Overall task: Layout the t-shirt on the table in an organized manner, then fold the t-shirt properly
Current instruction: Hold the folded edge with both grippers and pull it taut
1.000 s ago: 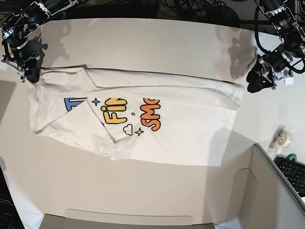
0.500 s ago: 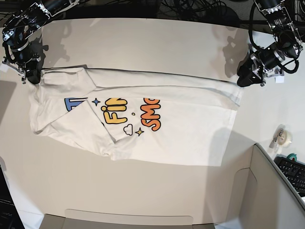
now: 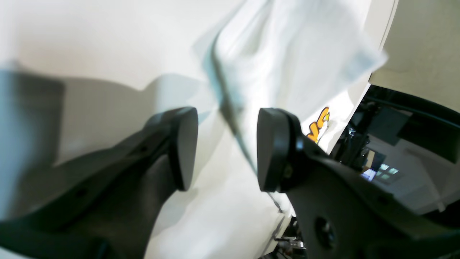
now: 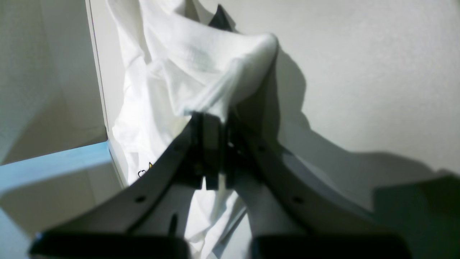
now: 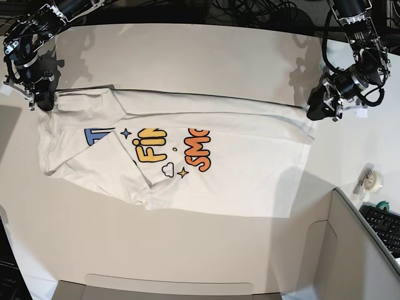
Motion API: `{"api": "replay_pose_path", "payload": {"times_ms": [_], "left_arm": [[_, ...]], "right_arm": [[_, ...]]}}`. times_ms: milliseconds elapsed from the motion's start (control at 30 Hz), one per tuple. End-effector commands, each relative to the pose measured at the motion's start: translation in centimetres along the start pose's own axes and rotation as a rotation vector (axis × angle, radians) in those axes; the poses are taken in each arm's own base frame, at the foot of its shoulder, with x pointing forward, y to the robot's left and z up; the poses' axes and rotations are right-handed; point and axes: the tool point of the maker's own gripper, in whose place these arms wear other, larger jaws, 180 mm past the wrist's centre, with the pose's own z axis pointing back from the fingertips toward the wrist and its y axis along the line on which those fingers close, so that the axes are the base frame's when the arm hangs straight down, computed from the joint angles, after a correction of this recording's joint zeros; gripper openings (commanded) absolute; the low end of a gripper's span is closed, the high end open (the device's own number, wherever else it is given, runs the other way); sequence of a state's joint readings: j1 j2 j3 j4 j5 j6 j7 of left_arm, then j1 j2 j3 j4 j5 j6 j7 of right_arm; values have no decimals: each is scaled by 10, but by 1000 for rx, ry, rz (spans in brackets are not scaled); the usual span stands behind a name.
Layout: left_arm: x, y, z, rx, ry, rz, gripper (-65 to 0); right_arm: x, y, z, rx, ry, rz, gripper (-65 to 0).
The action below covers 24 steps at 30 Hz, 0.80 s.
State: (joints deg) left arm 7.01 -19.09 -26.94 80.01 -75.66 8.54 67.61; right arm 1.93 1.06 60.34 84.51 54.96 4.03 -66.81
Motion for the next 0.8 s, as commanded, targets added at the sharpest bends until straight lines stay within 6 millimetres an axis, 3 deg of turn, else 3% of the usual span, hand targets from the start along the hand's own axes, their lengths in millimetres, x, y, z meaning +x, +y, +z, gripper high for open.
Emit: {"api": "replay_pose_path", "payload": {"times_ms": [0, 200, 433, 767], "left_arm": [[6, -11, 4, -26, -5, -22, -383], [16, -24, 0, -40, -23, -47, -383], [8, -15, -8, 6, -21, -52, -383], [5, -19, -17, 1, -17, -53, -386]], "right_arm": [[1, 9, -1, 27, 3, 1, -650], [1, 8, -1, 25, 3, 1, -650], [1, 8, -1, 27, 4, 0, -650], [1, 8, 0, 27, 4, -1, -650]]}}
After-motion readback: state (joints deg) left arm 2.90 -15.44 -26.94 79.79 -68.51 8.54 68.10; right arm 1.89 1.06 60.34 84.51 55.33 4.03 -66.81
